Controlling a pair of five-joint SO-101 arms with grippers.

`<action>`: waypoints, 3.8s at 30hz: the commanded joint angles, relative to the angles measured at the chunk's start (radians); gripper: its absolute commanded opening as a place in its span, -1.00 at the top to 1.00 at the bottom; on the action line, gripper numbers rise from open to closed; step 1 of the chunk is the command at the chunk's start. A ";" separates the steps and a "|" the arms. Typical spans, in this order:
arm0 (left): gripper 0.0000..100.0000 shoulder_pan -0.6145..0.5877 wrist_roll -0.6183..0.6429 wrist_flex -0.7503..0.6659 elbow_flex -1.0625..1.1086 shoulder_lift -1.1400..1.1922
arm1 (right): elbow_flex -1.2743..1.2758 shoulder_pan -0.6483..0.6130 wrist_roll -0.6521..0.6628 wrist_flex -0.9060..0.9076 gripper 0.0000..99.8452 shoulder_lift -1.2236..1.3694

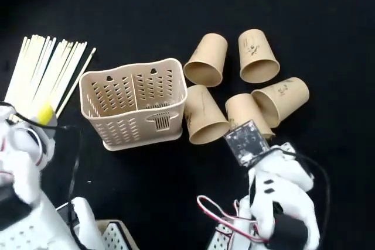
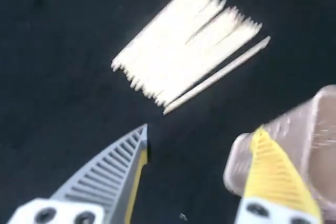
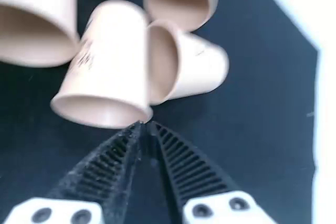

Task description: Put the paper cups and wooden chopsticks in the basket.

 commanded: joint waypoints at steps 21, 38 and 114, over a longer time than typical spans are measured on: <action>0.41 -0.028 -0.132 -0.310 0.967 -0.634 | 0.466 -0.586 -0.075 -0.746 0.65 0.240; 0.41 -0.028 -0.230 -0.311 1.115 -0.647 | 0.476 -0.488 -0.143 -0.853 0.98 0.191; 0.41 0.051 -0.285 -0.319 1.162 -0.647 | -1.761 -0.743 -0.603 0.249 0.62 1.661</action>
